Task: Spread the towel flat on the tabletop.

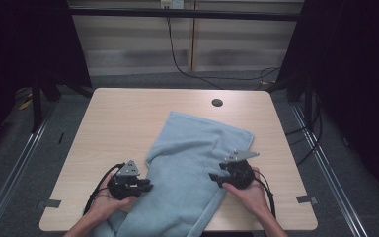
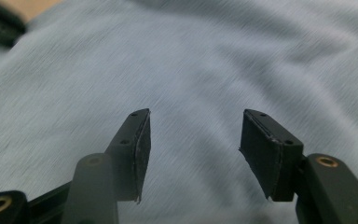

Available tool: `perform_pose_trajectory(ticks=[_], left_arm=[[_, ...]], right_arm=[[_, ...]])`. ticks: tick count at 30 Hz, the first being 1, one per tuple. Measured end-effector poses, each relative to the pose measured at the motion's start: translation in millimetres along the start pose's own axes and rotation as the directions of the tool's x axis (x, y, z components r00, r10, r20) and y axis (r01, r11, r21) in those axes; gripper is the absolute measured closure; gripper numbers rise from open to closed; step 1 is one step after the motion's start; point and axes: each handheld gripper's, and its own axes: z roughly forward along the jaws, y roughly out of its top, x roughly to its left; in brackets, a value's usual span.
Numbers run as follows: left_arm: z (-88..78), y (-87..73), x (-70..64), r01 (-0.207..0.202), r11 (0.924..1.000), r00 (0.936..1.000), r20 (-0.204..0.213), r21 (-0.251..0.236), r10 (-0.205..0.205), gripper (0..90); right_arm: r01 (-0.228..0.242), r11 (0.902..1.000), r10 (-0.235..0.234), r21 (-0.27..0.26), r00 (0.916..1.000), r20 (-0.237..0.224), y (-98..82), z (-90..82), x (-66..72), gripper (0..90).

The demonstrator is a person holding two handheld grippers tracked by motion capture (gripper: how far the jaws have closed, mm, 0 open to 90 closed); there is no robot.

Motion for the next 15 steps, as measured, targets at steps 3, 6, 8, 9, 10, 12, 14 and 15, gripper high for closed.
perform_pose_trajectory(ticks=[3,6,8,9,10,12,14,15], left_arm=[[0.8,0.7,2.4,0.034,0.9994,0.9994,0.004,-0.008,-0.034,85.4],[1.5,3.5,9.4,0.071,0.9974,0.9974,0.01,-0.01,-0.071,86.1],[1.6,4.7,11.6,0.076,0.9971,0.9971,0.01,-0.012,-0.076,86.3],[2.0,5.8,13.7,0.083,0.9963,0.9965,0.011,-0.02,-0.083,86.8],[2.4,7.5,15.7,0.091,0.9955,0.9958,0.009,-0.024,-0.091,86.8],[2.5,11.4,20.3,0.115,0.9922,0.9933,0.011,-0.048,-0.115,86.1],[0.8,15.1,24.7,0.127,0.9897,0.9919,0.014,-0.067,-0.126,84.4],[0.4,17.3,27.1,0.137,0.9874,0.9906,0.015,-0.079,-0.136,84.4]], right_arm=[[0.009,0.9992,-0.01,0.039,0.9998,0.017,-21.7,-5.3,9.6,42.6],[0.009,0.9988,-0.01,0.048,0.9999,0.009,-31.1,-1.4,7.3,41.9],[0.016,0.9989,-0.017,0.045,0.9997,0.019,-32.4,0.3,7.0,44.2],[0.038,0.9974,-0.04,0.061,0.9981,0.046,-28.7,2.5,2.6,44.9],[0.035,0.9978,-0.038,0.056,0.9981,0.049,-27.0,4.4,-2.7,44.9],[0.027,0.9981,-0.03,0.055,0.9975,0.064,-25.4,5.6,-8.4,46.1],[0.019,0.9986,-0.022,0.05,0.9969,0.075,-21.9,9.0,-20.5,46.3],[0.012,0.9985,-0.017,0.054,0.9956,0.092,-19.4,10.4,-27.2,46.2]])
